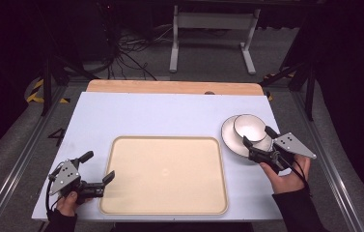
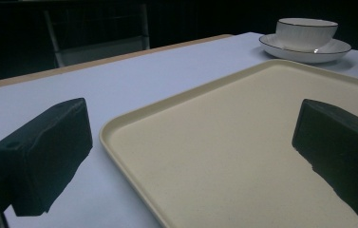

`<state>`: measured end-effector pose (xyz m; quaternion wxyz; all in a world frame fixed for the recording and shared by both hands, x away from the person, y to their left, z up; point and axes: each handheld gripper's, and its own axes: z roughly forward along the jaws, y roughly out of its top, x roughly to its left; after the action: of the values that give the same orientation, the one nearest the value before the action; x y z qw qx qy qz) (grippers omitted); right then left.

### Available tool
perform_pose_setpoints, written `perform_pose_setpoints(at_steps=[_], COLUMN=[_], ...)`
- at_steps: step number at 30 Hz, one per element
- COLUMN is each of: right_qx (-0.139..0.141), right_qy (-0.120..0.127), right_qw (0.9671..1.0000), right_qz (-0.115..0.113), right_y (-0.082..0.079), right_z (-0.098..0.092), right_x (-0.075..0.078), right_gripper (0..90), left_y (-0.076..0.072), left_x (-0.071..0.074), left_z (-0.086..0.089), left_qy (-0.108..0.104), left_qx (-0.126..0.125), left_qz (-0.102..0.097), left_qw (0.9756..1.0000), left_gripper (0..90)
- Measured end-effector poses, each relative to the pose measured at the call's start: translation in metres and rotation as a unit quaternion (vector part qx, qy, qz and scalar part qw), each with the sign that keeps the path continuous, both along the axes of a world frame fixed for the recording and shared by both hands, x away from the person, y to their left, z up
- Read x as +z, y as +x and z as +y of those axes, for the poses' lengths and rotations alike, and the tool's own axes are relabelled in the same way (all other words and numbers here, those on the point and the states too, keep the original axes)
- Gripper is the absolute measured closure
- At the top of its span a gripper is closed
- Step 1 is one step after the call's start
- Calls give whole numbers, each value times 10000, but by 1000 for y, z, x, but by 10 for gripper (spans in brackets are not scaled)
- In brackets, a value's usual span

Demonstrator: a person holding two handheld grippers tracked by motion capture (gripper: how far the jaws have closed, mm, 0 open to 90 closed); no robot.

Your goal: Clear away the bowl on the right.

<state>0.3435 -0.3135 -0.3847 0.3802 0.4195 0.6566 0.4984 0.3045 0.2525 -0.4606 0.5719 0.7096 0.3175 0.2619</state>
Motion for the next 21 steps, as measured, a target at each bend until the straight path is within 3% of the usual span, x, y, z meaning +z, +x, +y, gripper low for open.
perform_pose_setpoints(at_steps=[14, 21], right_qx=[-346, -482], right_qy=[-77, -132], right_qw=[9994, 9983], right_qz=[34, 287], right_y=[5, 19], right_z=[-10, -17], right_x=[2, 6], right_gripper=[142, 144], left_y=[0, 0], left_x=[0, 0], left_z=[0, 0], left_qy=[13, 11], left_qx=[-2, -8], left_qz=[-9, -15], left_qw=[10000, 10000], left_gripper=[1, 1])
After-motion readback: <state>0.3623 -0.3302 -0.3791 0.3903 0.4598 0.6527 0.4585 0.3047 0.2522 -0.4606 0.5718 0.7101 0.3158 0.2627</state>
